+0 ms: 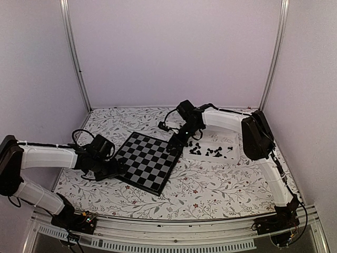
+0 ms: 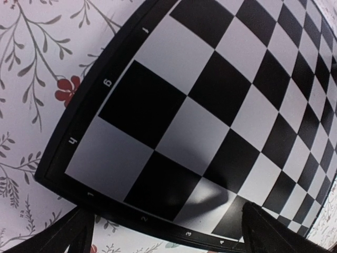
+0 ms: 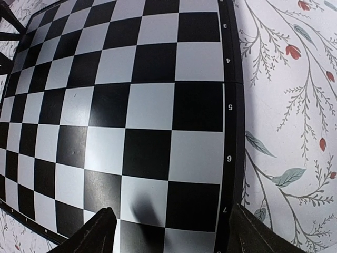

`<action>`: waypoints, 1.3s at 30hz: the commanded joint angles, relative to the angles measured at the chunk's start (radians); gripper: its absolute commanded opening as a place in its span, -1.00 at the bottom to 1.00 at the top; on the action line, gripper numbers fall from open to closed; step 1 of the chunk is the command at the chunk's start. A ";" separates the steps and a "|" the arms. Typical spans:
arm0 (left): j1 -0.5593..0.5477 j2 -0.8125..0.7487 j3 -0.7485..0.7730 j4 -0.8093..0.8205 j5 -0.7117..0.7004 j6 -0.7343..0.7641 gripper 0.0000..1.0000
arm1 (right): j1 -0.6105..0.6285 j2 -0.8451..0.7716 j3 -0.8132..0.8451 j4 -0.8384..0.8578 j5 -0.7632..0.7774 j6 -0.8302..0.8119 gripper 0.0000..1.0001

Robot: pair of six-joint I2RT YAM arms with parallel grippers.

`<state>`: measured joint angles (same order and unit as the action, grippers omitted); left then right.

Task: Set up the chess pieces on the board
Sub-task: Adjust the chessboard at the center of the board.

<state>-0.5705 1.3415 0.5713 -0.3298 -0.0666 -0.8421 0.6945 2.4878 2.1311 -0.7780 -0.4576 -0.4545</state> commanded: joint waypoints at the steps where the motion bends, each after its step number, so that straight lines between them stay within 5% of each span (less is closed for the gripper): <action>1: 0.017 0.027 0.015 0.033 -0.024 0.009 0.99 | 0.006 -0.018 -0.092 -0.036 0.032 0.038 0.57; 8: 0.024 0.044 0.016 0.047 -0.027 0.019 0.99 | -0.008 -0.020 0.020 0.060 0.192 0.133 0.61; 23: 0.053 0.113 0.087 0.061 -0.066 0.126 0.99 | -0.009 0.054 0.000 -0.093 -0.031 0.094 0.58; 39: -0.007 0.156 0.117 0.261 0.177 0.237 0.85 | 0.042 -0.305 -0.558 -0.028 -0.102 0.085 0.49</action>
<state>-0.5213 1.4990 0.6968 -0.1970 -0.0380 -0.6136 0.7128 2.2269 1.6657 -0.7620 -0.5243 -0.3779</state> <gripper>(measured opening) 0.938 0.746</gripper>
